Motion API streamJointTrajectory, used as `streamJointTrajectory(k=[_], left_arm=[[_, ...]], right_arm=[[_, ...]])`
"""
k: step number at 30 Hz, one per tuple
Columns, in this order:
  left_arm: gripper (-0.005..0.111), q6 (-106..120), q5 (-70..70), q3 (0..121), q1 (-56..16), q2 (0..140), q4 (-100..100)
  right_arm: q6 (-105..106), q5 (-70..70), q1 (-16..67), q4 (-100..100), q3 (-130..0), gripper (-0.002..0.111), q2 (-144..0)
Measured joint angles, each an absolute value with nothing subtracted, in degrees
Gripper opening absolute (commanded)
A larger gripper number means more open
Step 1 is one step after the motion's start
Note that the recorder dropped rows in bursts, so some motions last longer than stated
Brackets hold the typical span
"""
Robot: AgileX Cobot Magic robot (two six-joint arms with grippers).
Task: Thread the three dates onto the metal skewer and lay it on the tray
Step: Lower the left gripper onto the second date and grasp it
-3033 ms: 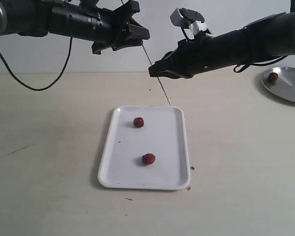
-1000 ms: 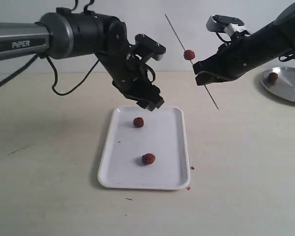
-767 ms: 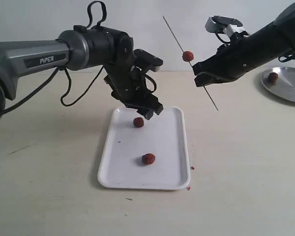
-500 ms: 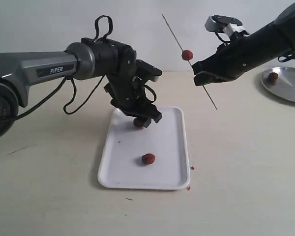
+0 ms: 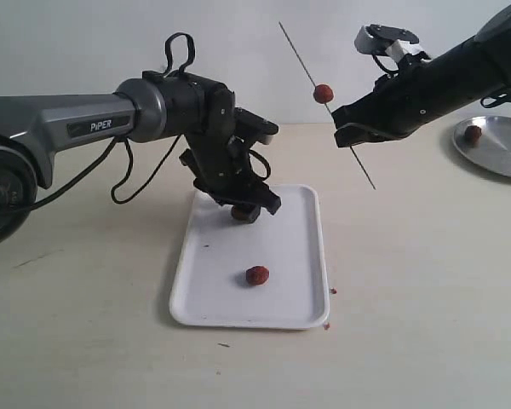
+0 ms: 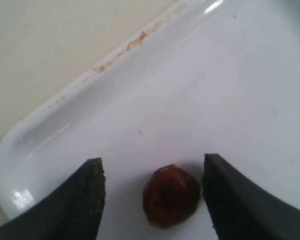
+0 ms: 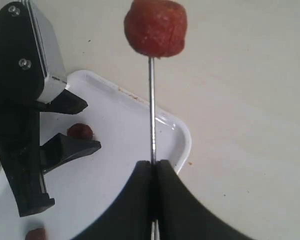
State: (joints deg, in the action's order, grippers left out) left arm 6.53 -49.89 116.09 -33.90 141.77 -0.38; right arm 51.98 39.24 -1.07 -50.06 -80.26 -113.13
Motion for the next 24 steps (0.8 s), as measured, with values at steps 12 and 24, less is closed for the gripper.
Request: streamJointTrajectory(k=[12, 24], left_arm=[[0.046, 6.2, -53.0, 116.3, -33.9, 141.9, -1.4], [0.031, 6.2, -53.5, 116.4, -33.9, 141.9, -1.9]], right_arm=[[52.0, 39.2, -1.1, -50.1, -80.3, 0.0, -113.1], [52.0, 39.2, -1.1, -50.1, -80.3, 0.0, -113.1]])
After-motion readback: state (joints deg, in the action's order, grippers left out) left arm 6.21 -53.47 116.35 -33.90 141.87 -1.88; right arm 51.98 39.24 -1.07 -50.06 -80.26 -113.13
